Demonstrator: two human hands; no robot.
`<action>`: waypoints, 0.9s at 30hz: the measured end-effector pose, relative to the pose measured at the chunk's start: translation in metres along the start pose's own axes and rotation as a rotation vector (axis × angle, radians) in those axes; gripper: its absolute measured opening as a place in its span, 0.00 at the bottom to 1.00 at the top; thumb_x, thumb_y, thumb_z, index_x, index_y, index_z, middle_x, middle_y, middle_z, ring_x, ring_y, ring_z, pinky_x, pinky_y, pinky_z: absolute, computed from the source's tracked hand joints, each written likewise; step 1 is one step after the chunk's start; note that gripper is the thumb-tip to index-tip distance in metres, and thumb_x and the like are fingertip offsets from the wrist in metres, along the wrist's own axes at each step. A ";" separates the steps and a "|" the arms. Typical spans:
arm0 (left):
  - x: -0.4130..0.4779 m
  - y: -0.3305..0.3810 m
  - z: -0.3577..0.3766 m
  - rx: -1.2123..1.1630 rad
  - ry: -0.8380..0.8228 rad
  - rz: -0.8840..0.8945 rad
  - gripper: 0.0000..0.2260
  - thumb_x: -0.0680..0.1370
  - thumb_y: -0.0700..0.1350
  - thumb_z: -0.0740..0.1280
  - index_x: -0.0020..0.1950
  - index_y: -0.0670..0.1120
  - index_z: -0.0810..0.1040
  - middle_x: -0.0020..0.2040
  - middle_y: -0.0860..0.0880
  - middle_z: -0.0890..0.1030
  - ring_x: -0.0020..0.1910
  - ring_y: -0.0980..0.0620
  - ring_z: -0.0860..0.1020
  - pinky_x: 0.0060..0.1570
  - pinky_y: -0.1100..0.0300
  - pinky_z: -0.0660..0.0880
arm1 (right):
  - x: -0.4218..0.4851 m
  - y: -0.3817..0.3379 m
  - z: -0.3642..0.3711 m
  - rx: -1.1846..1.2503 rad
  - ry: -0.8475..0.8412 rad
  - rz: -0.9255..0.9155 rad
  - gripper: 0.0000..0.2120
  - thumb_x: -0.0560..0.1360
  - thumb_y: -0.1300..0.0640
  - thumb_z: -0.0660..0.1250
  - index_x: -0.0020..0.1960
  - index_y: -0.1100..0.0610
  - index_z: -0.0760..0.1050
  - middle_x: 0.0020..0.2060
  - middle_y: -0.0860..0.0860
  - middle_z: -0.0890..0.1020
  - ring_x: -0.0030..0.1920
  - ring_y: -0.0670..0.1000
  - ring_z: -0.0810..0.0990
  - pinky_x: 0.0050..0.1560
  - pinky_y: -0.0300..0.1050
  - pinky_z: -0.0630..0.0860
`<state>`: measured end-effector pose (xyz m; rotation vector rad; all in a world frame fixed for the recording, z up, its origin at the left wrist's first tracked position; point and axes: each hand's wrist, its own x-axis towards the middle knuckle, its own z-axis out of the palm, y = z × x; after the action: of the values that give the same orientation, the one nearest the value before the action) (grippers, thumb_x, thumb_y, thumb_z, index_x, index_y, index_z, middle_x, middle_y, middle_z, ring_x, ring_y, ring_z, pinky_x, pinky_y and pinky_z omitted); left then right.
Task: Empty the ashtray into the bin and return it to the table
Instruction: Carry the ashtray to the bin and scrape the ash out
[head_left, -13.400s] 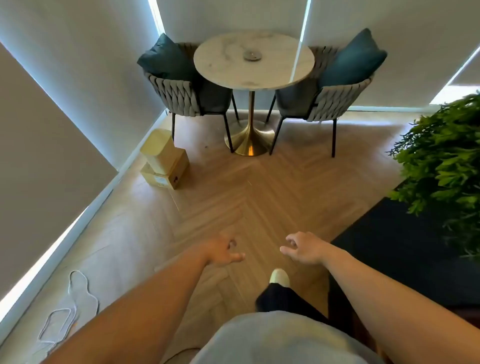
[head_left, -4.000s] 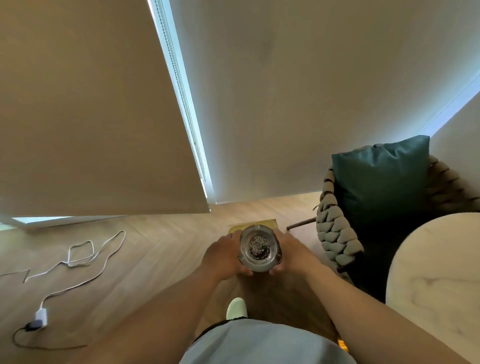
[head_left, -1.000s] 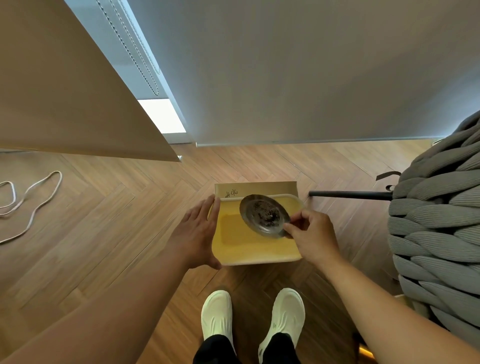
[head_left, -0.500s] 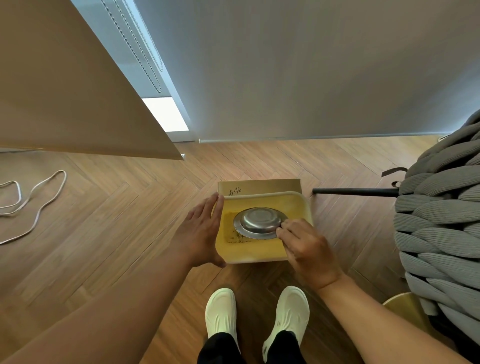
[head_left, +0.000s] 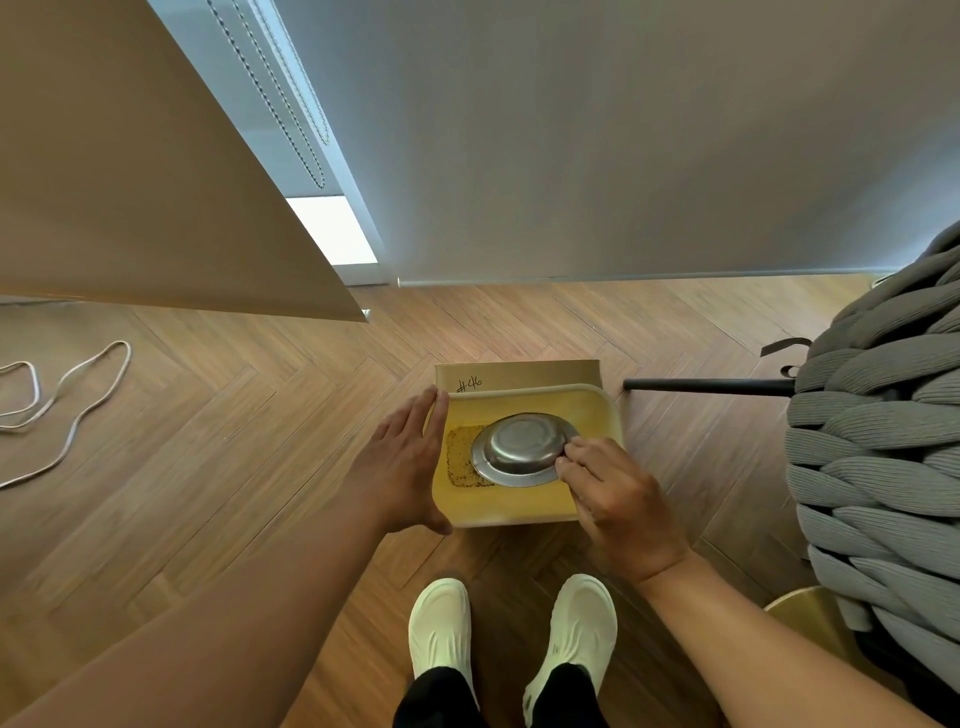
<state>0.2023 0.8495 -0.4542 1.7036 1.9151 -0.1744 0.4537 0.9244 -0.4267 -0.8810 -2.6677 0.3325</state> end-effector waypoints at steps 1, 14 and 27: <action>0.000 0.000 0.000 0.000 -0.001 0.000 0.70 0.57 0.67 0.78 0.76 0.49 0.27 0.80 0.46 0.36 0.79 0.46 0.39 0.77 0.49 0.46 | 0.000 0.000 0.000 0.002 0.004 0.000 0.12 0.62 0.73 0.79 0.45 0.67 0.85 0.42 0.61 0.86 0.45 0.60 0.86 0.49 0.48 0.84; 0.001 0.002 -0.002 0.017 -0.013 -0.008 0.70 0.57 0.67 0.78 0.75 0.48 0.27 0.80 0.46 0.36 0.79 0.45 0.39 0.77 0.50 0.44 | -0.002 0.005 0.005 0.080 0.007 0.095 0.15 0.58 0.76 0.80 0.44 0.66 0.85 0.40 0.60 0.86 0.43 0.59 0.86 0.49 0.49 0.83; 0.004 0.007 -0.008 -0.023 0.021 -0.029 0.64 0.61 0.69 0.74 0.78 0.47 0.34 0.81 0.46 0.42 0.79 0.47 0.43 0.75 0.53 0.42 | -0.003 0.014 0.006 0.476 0.035 0.654 0.08 0.69 0.69 0.77 0.42 0.58 0.87 0.32 0.43 0.84 0.34 0.37 0.81 0.38 0.25 0.75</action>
<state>0.2063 0.8582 -0.4478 1.6693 1.9507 -0.1458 0.4615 0.9325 -0.4370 -1.5286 -2.0444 1.0286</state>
